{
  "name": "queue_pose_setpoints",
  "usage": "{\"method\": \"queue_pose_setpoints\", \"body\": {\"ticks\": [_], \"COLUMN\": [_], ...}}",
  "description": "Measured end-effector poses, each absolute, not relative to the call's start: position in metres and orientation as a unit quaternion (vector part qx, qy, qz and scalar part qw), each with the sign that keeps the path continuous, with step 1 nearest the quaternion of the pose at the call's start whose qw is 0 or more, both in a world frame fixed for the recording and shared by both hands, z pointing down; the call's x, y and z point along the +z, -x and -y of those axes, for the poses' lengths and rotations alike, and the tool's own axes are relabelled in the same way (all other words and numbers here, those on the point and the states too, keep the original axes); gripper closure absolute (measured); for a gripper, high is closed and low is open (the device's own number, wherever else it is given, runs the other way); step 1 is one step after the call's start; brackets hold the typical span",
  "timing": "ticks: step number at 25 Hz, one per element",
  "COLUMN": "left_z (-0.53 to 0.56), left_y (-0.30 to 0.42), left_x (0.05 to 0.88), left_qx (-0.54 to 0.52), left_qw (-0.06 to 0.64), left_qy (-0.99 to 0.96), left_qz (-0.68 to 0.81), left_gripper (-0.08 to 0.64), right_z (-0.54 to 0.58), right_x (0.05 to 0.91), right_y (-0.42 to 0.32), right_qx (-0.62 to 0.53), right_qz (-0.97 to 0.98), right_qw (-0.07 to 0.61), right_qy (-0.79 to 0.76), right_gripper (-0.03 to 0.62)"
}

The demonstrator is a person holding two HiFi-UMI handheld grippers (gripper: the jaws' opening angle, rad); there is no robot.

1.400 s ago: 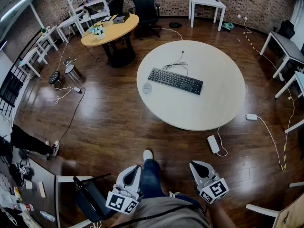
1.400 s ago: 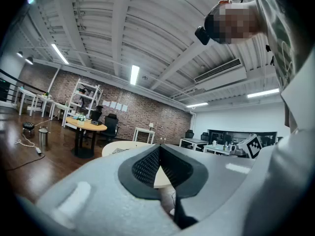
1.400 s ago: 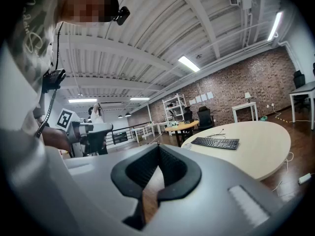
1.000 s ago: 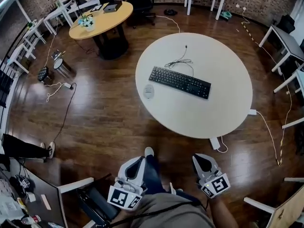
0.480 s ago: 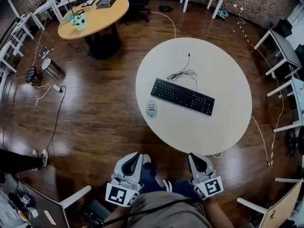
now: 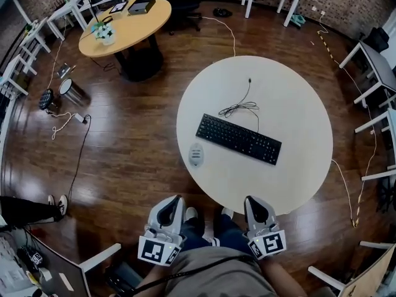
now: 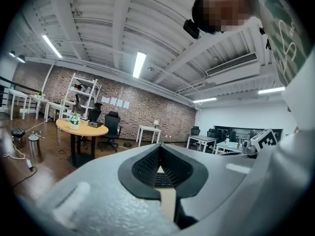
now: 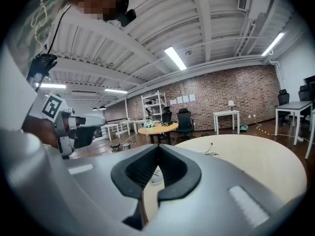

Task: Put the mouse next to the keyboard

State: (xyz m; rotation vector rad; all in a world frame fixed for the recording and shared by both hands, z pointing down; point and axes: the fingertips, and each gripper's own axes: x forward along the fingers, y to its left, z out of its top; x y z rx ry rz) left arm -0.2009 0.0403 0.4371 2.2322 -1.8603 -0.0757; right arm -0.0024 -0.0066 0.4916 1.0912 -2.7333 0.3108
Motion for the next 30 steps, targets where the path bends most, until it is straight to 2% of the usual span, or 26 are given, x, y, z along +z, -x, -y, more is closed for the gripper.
{"method": "queue_pose_setpoints", "body": {"ticks": [7, 14, 15, 16, 23, 27, 30], "left_z": [-0.02, -0.008, -0.008, -0.006, 0.004, 0.002, 0.0], "left_y": [0.196, 0.204, 0.205, 0.207, 0.219, 0.229, 0.238], "left_x": [0.435, 0.439, 0.439, 0.438, 0.429, 0.43, 0.438], "left_qx": [-0.028, -0.021, -0.023, -0.024, -0.031, -0.029, -0.025], "left_qw": [0.116, 0.11, 0.11, 0.109, 0.102, 0.108, 0.113], "left_qy": [-0.747, -0.749, -0.748, -0.748, -0.748, -0.748, -0.749], "left_qz": [0.654, 0.653, 0.654, 0.655, 0.655, 0.654, 0.652], "left_gripper": [0.558, 0.558, 0.558, 0.558, 0.558, 0.558, 0.558], "right_z": [0.017, 0.034, 0.037, 0.041, 0.095, 0.113, 0.122], "right_x": [0.483, 0.514, 0.521, 0.528, 0.599, 0.657, 0.693], "right_y": [0.047, 0.088, 0.093, 0.1, 0.139, 0.164, 0.186], "right_qx": [0.096, 0.102, 0.108, 0.113, 0.179, 0.244, 0.248], "right_qz": [0.954, 0.952, 0.951, 0.949, 0.911, 0.879, 0.865], "right_qw": [0.066, 0.12, 0.129, 0.137, 0.207, 0.247, 0.28], "right_qy": [-0.277, -0.262, -0.259, -0.259, -0.308, -0.327, -0.333], "right_gripper": [0.588, 0.58, 0.493, 0.447, 0.359, 0.331, 0.308]}}
